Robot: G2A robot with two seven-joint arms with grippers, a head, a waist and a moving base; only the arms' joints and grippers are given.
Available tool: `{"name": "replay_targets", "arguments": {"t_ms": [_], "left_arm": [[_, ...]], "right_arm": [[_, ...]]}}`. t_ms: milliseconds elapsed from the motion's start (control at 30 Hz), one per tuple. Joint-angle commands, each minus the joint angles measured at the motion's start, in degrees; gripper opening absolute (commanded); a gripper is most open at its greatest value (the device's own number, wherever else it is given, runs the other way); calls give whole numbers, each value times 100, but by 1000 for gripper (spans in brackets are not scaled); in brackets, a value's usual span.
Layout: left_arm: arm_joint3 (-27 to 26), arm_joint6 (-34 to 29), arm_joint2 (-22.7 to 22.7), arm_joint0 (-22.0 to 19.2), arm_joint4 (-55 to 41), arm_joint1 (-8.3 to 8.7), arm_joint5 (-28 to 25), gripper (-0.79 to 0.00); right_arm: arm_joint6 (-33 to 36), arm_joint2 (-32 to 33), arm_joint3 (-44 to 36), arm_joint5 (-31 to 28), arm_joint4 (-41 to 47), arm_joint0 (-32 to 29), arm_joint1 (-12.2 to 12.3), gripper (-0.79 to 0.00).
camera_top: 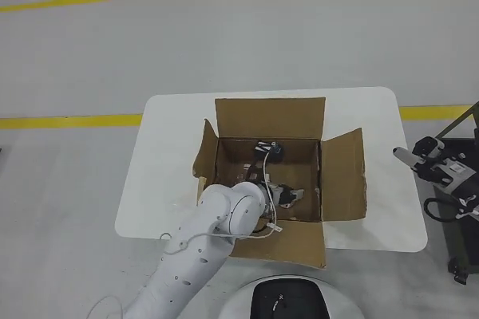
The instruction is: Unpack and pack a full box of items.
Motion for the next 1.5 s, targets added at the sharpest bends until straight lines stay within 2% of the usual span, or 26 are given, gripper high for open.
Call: {"name": "replay_targets", "arguments": {"t_ms": [0, 500, 600, 733, 900, 1133, 1333, 1433, 1467], "left_arm": [[178, -148, 188, -55, 285, -37, 47, 0], [230, -179, 221, -64, 301, -49, 58, 0], [351, 18, 132, 39, 235, -57, 170, 0], [667, -50, 152, -135, 211, -133, 316, 0], [1360, -278, 222, -576, 134, -270, 425, 0], [2297, -474, 426, -1159, 146, -460, 235, 0], [2709, -557, 568, -1332, 267, -580, 245, -80], [2850, -643, 632, -1379, 364, -621, 185, -154], [2869, -632, 625, -1384, 357, -634, 188, -145]], "right_arm": [[-27, -4, -10, 10, 4, -31, -4, -785], [89, -53, -126, -57, -108, -124, -2, -785], [142, -86, -128, -82, -131, -113, 2, -785], [190, -118, -140, -85, -149, -92, 6, -785], [213, -146, -152, -98, -133, -93, 7, -785], [214, -135, -180, -106, -110, -154, 5, -785], [189, -140, -197, -102, -107, -212, 1, -785], [189, -151, -197, -103, -102, -215, 1, -785], [190, -154, -196, -106, -102, -213, 1, -785]]}}
